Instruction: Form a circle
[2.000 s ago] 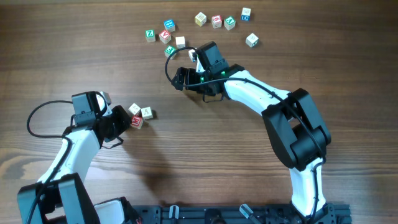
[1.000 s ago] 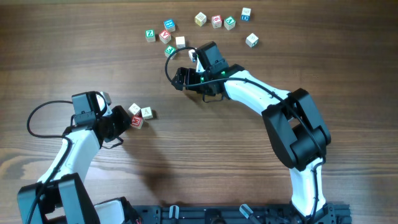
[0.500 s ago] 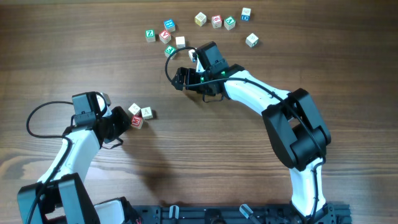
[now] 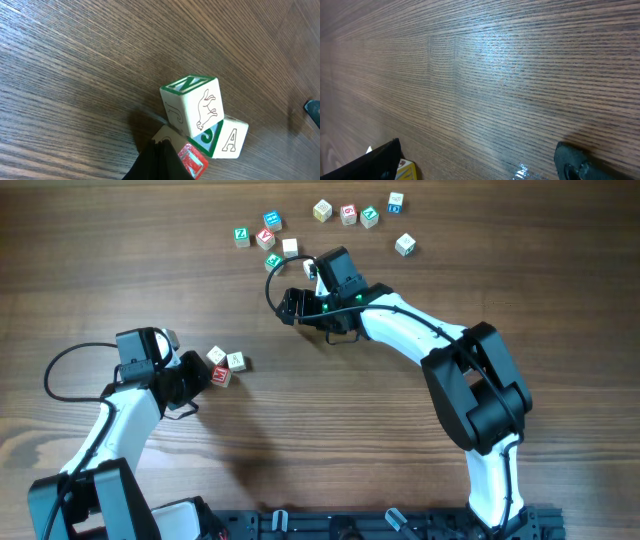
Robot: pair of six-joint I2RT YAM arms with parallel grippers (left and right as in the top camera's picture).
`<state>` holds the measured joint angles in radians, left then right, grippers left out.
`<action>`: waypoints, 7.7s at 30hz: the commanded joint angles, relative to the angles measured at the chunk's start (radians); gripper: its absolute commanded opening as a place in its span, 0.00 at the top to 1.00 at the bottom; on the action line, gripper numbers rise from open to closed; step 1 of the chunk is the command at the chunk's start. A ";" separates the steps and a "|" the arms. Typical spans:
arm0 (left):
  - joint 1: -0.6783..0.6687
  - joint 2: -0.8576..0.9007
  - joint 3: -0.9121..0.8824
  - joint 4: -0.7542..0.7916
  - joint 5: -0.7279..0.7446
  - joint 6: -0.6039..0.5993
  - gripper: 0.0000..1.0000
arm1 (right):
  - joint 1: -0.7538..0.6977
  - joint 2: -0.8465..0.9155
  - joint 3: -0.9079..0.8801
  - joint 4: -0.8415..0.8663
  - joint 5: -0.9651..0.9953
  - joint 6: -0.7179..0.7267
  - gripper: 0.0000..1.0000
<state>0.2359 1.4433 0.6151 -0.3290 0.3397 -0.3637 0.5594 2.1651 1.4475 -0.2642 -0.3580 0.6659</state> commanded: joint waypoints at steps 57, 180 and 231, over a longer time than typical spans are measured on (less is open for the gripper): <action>0.003 0.009 0.008 -0.124 0.065 0.098 0.96 | -0.018 0.070 -0.053 -0.036 0.096 0.015 0.00; -0.099 0.098 0.122 -0.048 0.018 0.034 0.96 | -0.018 0.070 -0.053 -0.037 0.100 0.014 0.01; -0.099 0.098 0.122 -0.068 -0.005 0.015 0.96 | -0.018 0.070 -0.053 -0.037 0.100 0.010 0.01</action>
<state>0.1383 1.5299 0.7334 -0.3885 0.3489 -0.3424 0.5594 2.1651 1.4475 -0.2646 -0.3576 0.6659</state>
